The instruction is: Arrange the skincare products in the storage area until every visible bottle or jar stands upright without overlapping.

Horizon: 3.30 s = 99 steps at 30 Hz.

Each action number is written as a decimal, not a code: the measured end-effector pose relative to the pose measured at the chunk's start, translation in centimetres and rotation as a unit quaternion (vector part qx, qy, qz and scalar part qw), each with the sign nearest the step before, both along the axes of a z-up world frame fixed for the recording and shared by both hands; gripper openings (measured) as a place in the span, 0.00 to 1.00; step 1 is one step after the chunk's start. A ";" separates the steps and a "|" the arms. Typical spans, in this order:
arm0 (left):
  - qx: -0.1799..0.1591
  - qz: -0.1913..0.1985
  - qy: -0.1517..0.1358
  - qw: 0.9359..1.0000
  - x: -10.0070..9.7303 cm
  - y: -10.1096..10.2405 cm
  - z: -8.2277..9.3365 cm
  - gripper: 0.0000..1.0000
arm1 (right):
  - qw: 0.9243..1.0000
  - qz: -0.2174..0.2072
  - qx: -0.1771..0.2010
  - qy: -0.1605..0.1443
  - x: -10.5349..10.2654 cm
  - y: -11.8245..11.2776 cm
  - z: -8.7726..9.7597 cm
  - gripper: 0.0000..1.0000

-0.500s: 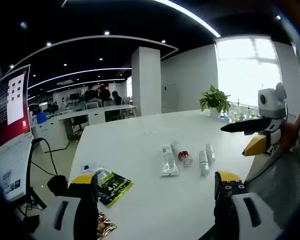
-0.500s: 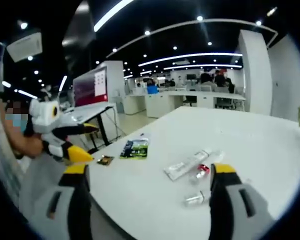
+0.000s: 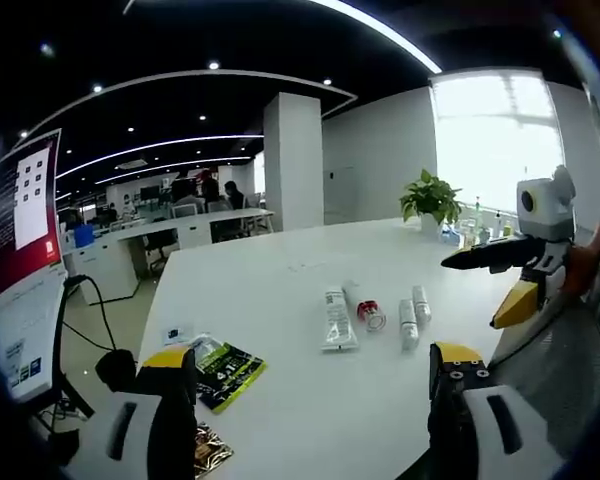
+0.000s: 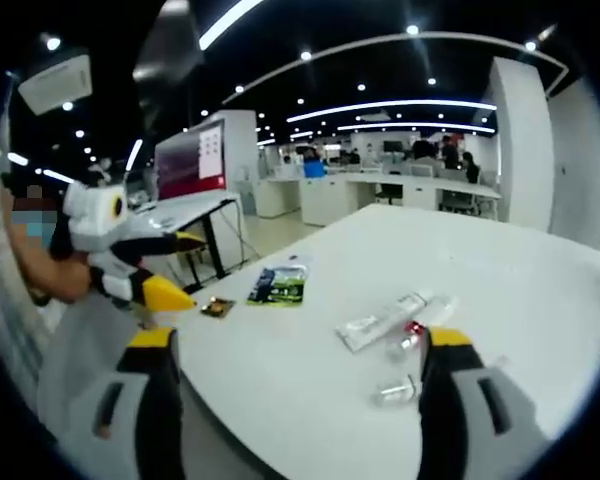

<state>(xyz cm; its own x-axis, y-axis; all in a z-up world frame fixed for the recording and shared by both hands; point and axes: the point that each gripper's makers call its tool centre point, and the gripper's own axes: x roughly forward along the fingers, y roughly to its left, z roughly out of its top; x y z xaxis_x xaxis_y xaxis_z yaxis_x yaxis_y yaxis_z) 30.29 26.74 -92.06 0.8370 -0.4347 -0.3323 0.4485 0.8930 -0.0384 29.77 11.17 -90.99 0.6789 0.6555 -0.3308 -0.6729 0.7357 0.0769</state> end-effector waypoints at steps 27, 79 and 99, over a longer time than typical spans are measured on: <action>0.009 0.009 -0.007 1.000 0.2 0.4 0.0 1.00 | 0.997 0.032 -0.013 -0.068 3.7 0.2 5.2 0.99; 0.055 0.025 0.025 0.998 0.4 1.4 -2.2 0.99 | 0.777 0.444 -0.444 -0.037 20.5 4.1 -5.9 0.75; 0.060 0.032 0.035 0.997 0.4 1.8 -2.8 0.98 | 0.661 0.532 -0.530 -0.012 21.5 2.0 -12.9 0.65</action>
<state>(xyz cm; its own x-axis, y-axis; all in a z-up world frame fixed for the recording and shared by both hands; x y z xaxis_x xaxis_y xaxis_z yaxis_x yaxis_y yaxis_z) 30.71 28.51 -94.83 0.8349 -0.3350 -0.4368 0.3905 0.9197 0.0410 51.30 13.19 -103.90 0.0343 0.1750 -0.9840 -0.8445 -0.5214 -0.1222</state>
